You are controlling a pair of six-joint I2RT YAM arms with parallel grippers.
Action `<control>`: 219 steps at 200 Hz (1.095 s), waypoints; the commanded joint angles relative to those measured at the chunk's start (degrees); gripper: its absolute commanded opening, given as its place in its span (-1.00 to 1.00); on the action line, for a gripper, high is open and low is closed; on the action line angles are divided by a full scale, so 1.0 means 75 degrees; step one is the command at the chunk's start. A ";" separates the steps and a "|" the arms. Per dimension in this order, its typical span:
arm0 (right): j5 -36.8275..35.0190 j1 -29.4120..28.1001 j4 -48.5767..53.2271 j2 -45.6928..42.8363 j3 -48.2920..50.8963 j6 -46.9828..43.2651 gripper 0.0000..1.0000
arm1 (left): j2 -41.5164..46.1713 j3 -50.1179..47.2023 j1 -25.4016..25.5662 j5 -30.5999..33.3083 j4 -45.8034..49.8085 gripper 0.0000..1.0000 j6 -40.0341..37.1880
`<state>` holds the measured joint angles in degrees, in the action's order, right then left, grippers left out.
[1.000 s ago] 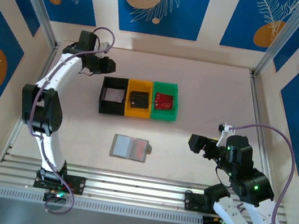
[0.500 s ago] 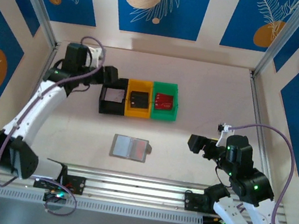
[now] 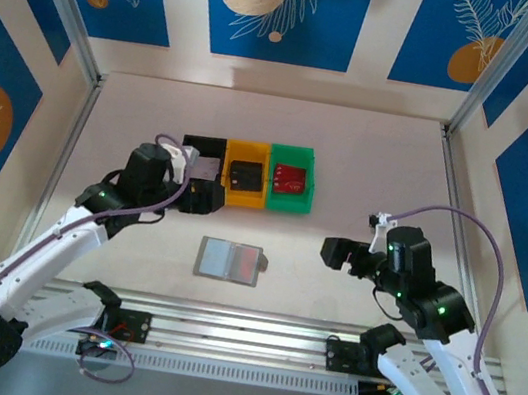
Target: Take the credit cards out of the card holder
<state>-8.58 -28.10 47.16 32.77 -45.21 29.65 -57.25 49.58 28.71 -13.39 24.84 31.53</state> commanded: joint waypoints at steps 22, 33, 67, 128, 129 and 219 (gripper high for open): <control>-0.0358 -0.1323 -0.0377 0.0728 0.0147 0.0897 0.99 | -0.0068 -0.0539 0.0477 0.0541 -0.0380 0.99 0.0317; -0.0624 -0.1869 -0.0594 0.1026 0.0267 0.1232 1.00 | -0.0054 -0.0681 0.0657 0.0847 -0.0402 0.99 0.0408; -0.1787 -0.3403 -0.1025 0.2214 0.0227 0.2046 0.97 | -0.0285 -0.1121 0.0865 0.1184 -0.0357 0.99 0.0842; -0.1866 -0.4198 -0.2103 0.3601 0.0265 0.3032 0.84 | -0.0022 -0.2128 0.0873 0.1810 -0.0234 0.99 0.1581; -0.1861 -0.4199 -0.2115 0.3623 0.0264 0.3037 0.84 | -0.0020 -0.2137 0.0872 0.1832 -0.0226 0.99 0.1589; -0.0914 -0.4375 -0.3018 0.5657 -0.0239 0.3526 0.54 | -0.0147 -0.2931 0.0871 0.1931 -0.0260 0.99 0.2053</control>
<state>-18.11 -60.40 27.83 73.30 -44.27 54.04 -58.59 28.73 34.79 -0.12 22.87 45.54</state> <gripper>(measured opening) 0.790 0.996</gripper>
